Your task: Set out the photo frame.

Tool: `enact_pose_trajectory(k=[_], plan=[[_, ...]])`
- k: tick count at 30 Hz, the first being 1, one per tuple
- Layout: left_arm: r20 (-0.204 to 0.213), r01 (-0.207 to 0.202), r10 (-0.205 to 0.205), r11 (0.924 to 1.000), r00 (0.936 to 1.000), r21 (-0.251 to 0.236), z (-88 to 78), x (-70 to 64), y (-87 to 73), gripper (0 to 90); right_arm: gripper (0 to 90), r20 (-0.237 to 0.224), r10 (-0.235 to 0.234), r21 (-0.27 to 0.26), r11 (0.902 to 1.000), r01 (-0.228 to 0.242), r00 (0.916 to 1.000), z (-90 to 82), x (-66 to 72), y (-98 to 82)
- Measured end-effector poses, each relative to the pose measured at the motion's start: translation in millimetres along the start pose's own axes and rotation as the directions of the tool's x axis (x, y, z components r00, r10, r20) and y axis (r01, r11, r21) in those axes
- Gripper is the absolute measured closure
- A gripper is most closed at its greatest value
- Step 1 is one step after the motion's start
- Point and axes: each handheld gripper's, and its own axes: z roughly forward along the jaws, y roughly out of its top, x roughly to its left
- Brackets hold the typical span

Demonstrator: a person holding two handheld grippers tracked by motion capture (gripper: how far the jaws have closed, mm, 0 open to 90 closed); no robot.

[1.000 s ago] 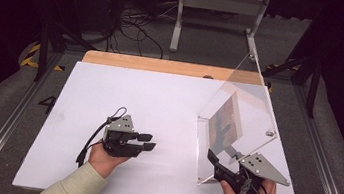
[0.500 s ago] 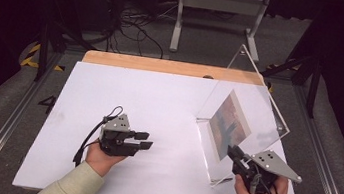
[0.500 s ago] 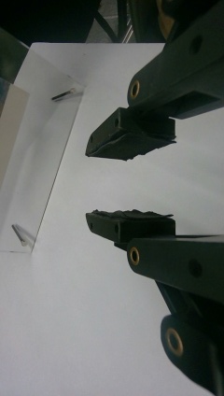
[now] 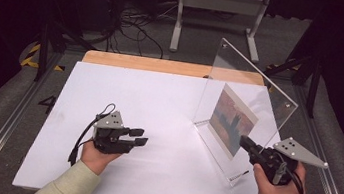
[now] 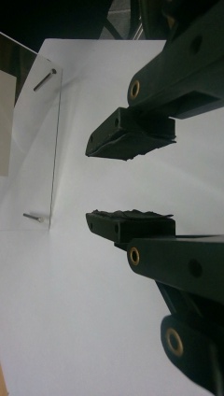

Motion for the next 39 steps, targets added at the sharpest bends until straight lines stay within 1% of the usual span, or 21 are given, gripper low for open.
enact_pose_trajectory(k=[1, 6, 7, 8, 9, 11, 12, 15, 18, 19, 20, 24, 25, 26, 27, 28, 29, 32, 35, 36, 39], plan=[[0.000, 0.000, 0.000, 1.0000, 1.0000, 0.000, 0.0, 0.0, 0.0, 61.8, 85.5, 0.000, 0.000, 0.000, 1.0000, 0.000, 1.0000, 0.0, 0.0, 0.0], [-0.028, 0.031, -0.032, 0.9992, 0.9991, -0.023, -13.3, 6.6, -4.4, 61.9, 85.5, -0.111, 0.008, -0.026, 0.9996, -0.011, 0.9938, 3.4, -7.8, 18.1], [-0.028, 0.031, -0.032, 0.9992, 0.9991, -0.023, -13.3, 6.6, -4.4, 62.0, 85.5, -0.111, 0.008, -0.026, 0.9996, -0.011, 0.9938, 3.4, -7.8, 18.1], [-0.032, 0.033, -0.034, 0.9991, 0.9989, -0.027, -15.7, 8.0, -5.2, 62.0, 85.4, -0.137, 0.000, -0.031, 0.9995, -0.004, 0.9905, 5.5, -7.1, 21.3], [-0.045, 0.042, -0.043, 0.9985, 0.9981, -0.034, -19.9, 9.2, -7.0, 62.1, 85.4, -0.196, -0.016, -0.039, 0.9992, 0.008, 0.9804, 12.1, -5.5, 27.6], [-0.045, 0.049, -0.051, 0.9980, 0.9977, -0.040, -22.0, 9.7, -8.4, 62.0, 85.4, -0.215, -0.020, -0.036, 0.9993, 0.012, 0.9764, 15.0, -4.2, 30.0], [-0.058, 0.050, -0.053, 0.9979, 0.9969, -0.040, -26.0, 9.6, -11.6, 62.0, 85.4, -0.268, -0.041, -0.039, 0.9987, 0.031, 0.9625, 25.7, 1.1, 36.6], [-0.076, 0.053, -0.056, 0.9978, 0.9955, -0.041, -32.8, 8.3, -15.9, 62.0, 85.4, -0.319, -0.056, -0.033, 0.9983, 0.048, 0.9461, 40.2, 11.1, 43.1], [-0.100, 0.065, -0.070, 0.9963, 0.9925, -0.057, -43.2, 9.2, -20.5, 62.1, 85.4, -0.381, -0.077, -0.029, 0.9970, 0.071, 0.9213, 59.1, 22.5, 47.7], [-0.100, 0.065, -0.070, 0.9963, 0.9925, -0.057, -43.2, 9.2, -20.5, 62.2, 85.4, -0.381, -0.077, -0.029, 0.9970, 0.071, 0.9213, 59.1, 22.5, 47.7], [-0.113, 0.077, -0.084, 0.9949, 0.9901, -0.065, -49.2, 9.5, -24.1, 62.3, 85.4, -0.418, -0.088, -0.032, 0.9961, 0.083, 0.9043, 70.6, 29.3, 49.4], [-0.136, 0.092, -0.101, 0.9930, 0.9855, -0.075, -59.0, 10.0, -31.3, 62.5, 85.4, -0.476, -0.118, -0.055, 0.9930, 0.104, 0.8717, 91.0, 42.6, 52.3], [-0.136, 0.092, -0.101, 0.9930, 0.9855, -0.075, -59.0, 10.0, -31.3, 62.5, 85.4, -0.487, -0.121, -0.060, 0.9926, 0.106, 0.8649, 94.4, 45.0, 52.8], [-0.144, 0.101, -0.112, 0.9918, 0.9832, -0.078, -62.3, 9.7, -33.4, 62.5, 85.4, -0.487, -0.121, -0.060, 0.9926, 0.106, 0.8649, 94.4, 45.0, 52.8], [-0.156, 0.104, -0.116, 0.9911, 0.9810, -0.083, -67.2, 9.6, -36.2, 62.5, 85.4, -0.526, -0.128, -0.070, 0.9917, 0.107, 0.8408, 104.8, 50.6, 53.5], [-0.159, 0.107, -0.120, 0.9905, 0.9800, -0.085, -69.2, 9.5, -37.4, 62.6, 85.3, -0.544, -0.131, -0.076, 0.9913, 0.107, 0.8287, 109.7, 52.3, 53.3], [-0.159, 0.107, -0.120, 0.9905, 0.9800, -0.085, -69.2, 9.5, -37.4, 62.6, 85.3, -0.544, -0.131, -0.076, 0.9913, 0.107, 0.8287, 109.7, 52.3, 53.3], [-0.171, 0.110, -0.124, 0.9899, 0.9774, -0.088, -73.8, 9.4, -40.1, 62.9, 85.3, -0.587, -0.135, -0.081, 0.9909, 0.108, 0.7981, 121.8, 54.0, 50.2], [-0.173, 0.118, -0.131, 0.9892, 0.9762, -0.087, -74.5, 9.6, -42.0, 63.1, 85.0, -0.609, -0.147, -0.090, 0.9891, 0.116, 0.7796, 125.8, 45.2, 49.5], [-0.172, 0.119, -0.133, 0.9891, 0.9762, -0.086, -74.3, 10.1, -42.2, 63.0, 85.0, -0.622, -0.158, -0.090, 0.9874, 0.130, 0.7673, 127.7, 39.9, 49.3], [-0.165, 0.125, -0.138, 0.9882, 0.9766, -0.089, -72.7, 10.6, -41.7, 63.0, 84.6, -0.634, -0.197, -0.094, 0.9795, 0.178, 0.7474, 130.1, 29.7, 48.4]])
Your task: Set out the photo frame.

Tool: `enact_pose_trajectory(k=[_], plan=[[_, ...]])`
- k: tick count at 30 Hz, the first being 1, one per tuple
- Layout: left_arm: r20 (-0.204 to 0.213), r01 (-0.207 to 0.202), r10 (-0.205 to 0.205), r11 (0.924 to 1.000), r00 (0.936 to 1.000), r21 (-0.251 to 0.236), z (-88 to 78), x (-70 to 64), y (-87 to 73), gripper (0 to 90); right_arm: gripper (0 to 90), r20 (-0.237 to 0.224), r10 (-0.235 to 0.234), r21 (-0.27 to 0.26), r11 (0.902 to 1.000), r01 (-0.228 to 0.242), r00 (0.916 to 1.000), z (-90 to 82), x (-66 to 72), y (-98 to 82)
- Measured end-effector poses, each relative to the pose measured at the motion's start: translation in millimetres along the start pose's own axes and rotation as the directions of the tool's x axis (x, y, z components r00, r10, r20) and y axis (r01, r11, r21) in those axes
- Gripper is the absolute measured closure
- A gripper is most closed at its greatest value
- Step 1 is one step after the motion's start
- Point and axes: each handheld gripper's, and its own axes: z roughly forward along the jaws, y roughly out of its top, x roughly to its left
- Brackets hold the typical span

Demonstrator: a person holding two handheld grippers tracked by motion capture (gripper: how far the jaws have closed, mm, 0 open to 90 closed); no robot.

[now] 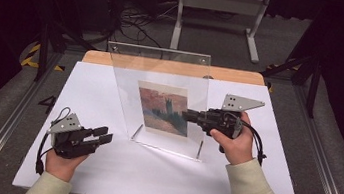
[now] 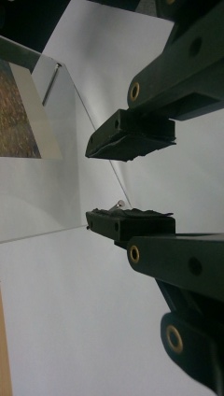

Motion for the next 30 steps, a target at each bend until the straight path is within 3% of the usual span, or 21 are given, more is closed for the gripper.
enact_pose_trajectory(k=[4, 8, 14, 18, 21, 22, 24, 27, 30], plan=[[0.005, -0.005, 0.005, 1.0000, 1.0000, 0.000, 2.6, -1.5, 0.8, 63.3, 84.0, -0.012, 0.015, 0.013, 0.9998, -0.015, 0.9998, -4.1, -11.2, -4.7], [0.009, -0.008, 0.008, 1.0000, 0.9999, 0.003, 5.2, -1.3, 1.4, 63.3, 83.5, -0.016, 0.006, 0.036, 0.9993, -0.005, 0.9998, -9.8, -11.6, -10.6], [0.025, -0.018, 0.017, 0.9997, 0.9995, 0.016, 11.7, -2.6, 3.0, 63.2, 81.5, 0.006, -0.013, 0.114, 0.9935, 0.013, 0.9999, -26.3, -13.3, -32.3], [0.028, -0.022, 0.021, 0.9996, 0.9994, 0.020, 14.5, -2.4, 4.5, 63.2, 81.0, 0.008, -0.016, 0.095, 0.9953, 0.015, 0.9998, -28.3, -13.5, -36.7], [0.034, -0.024, 0.023, 0.9996, 0.9992, 0.016, 16.1, -2.7, 5.9, 63.1, 77.2, 0.040, -0.024, 0.104, 0.9944, 0.020, 0.9989, -27.9, -10.3, -35.4], [0.036, -0.023, 0.023, 0.9996, 0.9991, 0.014, 16.4, -2.4, 6.1, 63.0, 68.6, 0.061, -0.029, 0.097, 0.9950, 0.023, 0.9977, -29.3, -8.4, -35.9], [0.035, -0.023, 0.022, 0.9997, 0.9991, 0.012, 17.1, -1.2, 6.7, 62.7, 60.5, 0.135, -0.027, 0.072, 0.9972, 0.018, 0.9904, -35.5, -2.9, -38.2], [0.039, -0.023, 0.022, 0.9997, 0.9990, 0.011, 18.9, -1.0, 7.0, 62.3, 60.1, 0.273, -0.028, 0.064, 0.9979, 0.011, 0.9617, -52.3, 10.0, -47.5], [0.044, -0.030, 0.029, 0.9994, 0.9986, 0.015, 19.6, -2.7, 8.5, 62.1, 68.0, 0.339, -0.002, 0.056, 0.9983, -0.018, 0.9409, -66.7, 22.5, -61.9]])
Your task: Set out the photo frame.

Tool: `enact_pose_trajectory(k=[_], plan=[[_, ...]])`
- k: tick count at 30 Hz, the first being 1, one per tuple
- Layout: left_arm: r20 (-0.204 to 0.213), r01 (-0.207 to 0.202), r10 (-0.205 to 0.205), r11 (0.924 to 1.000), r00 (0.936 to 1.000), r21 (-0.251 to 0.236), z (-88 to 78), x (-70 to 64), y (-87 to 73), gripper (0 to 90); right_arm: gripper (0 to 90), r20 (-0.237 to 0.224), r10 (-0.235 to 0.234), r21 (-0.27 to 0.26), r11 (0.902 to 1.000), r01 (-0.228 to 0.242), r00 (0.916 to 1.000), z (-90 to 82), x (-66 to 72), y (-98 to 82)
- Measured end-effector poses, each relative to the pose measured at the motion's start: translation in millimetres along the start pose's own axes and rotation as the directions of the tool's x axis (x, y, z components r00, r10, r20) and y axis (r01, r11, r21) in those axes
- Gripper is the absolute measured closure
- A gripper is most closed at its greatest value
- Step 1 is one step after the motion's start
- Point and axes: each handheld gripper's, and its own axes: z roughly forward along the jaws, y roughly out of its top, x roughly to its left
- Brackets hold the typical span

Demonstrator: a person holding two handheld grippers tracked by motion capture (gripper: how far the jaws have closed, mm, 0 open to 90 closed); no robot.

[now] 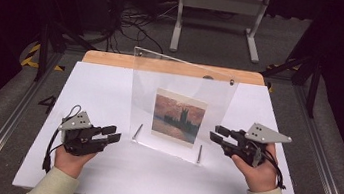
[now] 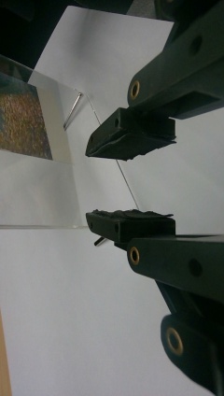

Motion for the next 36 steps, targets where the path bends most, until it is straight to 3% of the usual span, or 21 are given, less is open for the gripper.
enact_pose_trajectory(k=[5, 8, 11, 13, 17, 21, 30, 32, 36], plan=[[-0.004, -0.012, 0.012, 0.9999, 0.9999, 0.005, -0.9, -1.1, -0.1, 61.9, 89.8, 0.004, 0.011, 0.087, 0.9962, -0.012, 0.9999, -13.7, 22.1, -19.3], [-0.006, -0.011, 0.011, 0.9999, 0.9999, 0.005, -0.8, 0.7, -0.1, 61.3, 90.0, -0.042, -0.015, 0.183, 0.9829, 0.022, 0.9990, -8.2, 32.1, -32.1], [0.001, -0.010, 0.010, 0.9999, 1.0000, 0.009, 0.8, 0.4, 0.2, 61.2, 90.0, -0.060, -0.020, 0.221, 0.9746, 0.033, 0.9980, 1.0, 34.1, -41.5], [-0.001, -0.011, 0.011, 0.9998, 0.9999, 0.014, 2.4, -1.1, 0.0, 61.2, 90.0, -0.062, -0.025, 0.254, 0.9665, 0.040, 0.9978, 10.6, 34.3, -50.0], [-0.003, -0.022, 0.022, 0.9996, 0.9998, 0.018, 3.1, -0.5, -0.2, 61.1, 90.0, -0.070, -0.014, 0.341, 0.9393, 0.037, 0.9975, 26.6, 31.9, -68.7], [-0.007, -0.015, 0.015, 0.9996, 0.9999, 0.026, 4.4, -0.4, -0.9, 60.6, 90.0, -0.069, -0.026, 0.381, 0.9232, 0.051, 0.9972, 34.7, 31.9, -75.2], [-0.004, -0.018, 0.018, 0.9995, 0.9998, 0.027, 5.1, -1.5, -1.0, 59.9, 90.0, -0.020, -0.050, 0.385, 0.9215, 0.054, 0.9985, 40.6, 28.9, -76.3], [-0.006, -0.022, 0.022, 0.9995, 0.9997, 0.024, 4.6, -1.6, -0.9, 59.8, 90.0, 0.023, -0.076, 0.389, 0.9192, 0.061, 0.9969, 40.9, 26.8, -75.7], [-0.005, -0.021, 0.021, 0.9994, 0.9998, 0.029, 4.8, -1.3, -1.3, 59.8, 90.0, 0.049, -0.055, 0.384, 0.9229, 0.032, 0.9973, 43.7, 15.7, -74.3]])
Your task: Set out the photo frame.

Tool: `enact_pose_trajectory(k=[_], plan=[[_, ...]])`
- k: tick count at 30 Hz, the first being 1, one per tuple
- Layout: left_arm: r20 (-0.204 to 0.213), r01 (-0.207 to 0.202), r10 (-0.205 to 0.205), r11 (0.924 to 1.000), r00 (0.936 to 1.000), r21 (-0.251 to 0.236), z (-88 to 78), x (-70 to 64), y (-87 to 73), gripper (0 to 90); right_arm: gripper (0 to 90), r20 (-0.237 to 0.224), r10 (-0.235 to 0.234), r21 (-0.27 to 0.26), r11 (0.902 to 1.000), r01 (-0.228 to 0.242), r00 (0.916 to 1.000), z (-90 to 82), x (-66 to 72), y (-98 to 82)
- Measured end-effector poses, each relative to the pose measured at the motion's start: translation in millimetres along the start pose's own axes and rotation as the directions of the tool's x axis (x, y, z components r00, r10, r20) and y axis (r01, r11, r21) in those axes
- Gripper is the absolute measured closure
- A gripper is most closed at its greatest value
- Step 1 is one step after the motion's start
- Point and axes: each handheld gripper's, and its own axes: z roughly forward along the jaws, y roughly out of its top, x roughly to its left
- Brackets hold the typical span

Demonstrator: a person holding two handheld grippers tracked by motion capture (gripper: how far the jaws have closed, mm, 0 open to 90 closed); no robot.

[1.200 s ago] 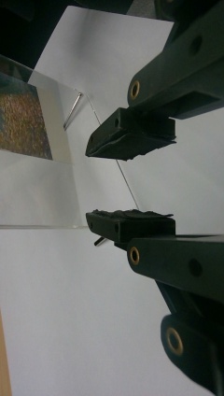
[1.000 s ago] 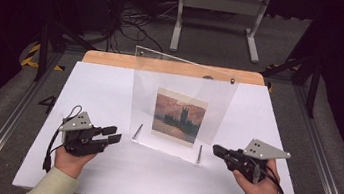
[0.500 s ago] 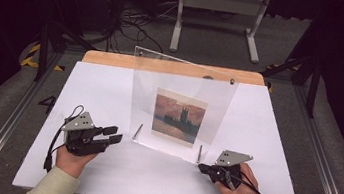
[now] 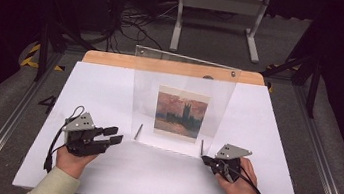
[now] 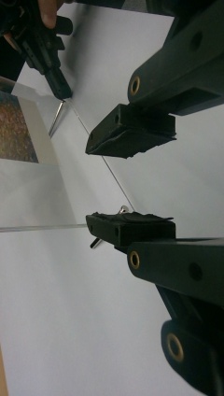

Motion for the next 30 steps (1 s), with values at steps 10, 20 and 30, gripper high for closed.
enact_pose_trajectory(k=[10, 20, 30], plan=[[-0.006, -0.004, 0.004, 0.9999, 1.0000, 0.013, 1.9, -0.8, -1.2, 59.8, 90.0, 0.036, 0.061, -0.026, 0.9978, -0.060, 0.9975, 9.2, -24.6, 8.6], [-0.022, -0.027, 0.028, 0.9992, 0.9994, 0.031, 5.8, -1.8, -2.6, 59.1, 90.0, 0.040, 0.085, -0.063, 0.9946, -0.082, 0.9956, 9.2, -29.5, 11.6], [-0.056, -0.056, 0.057, 0.9983, 0.9968, 0.019, -0.2, -5.6, 0.3, 50.8, 87.4, 0.012, 0.060, -0.213, 0.9754, -0.056, 0.9981, -40.5, -22.2, 23.0]])
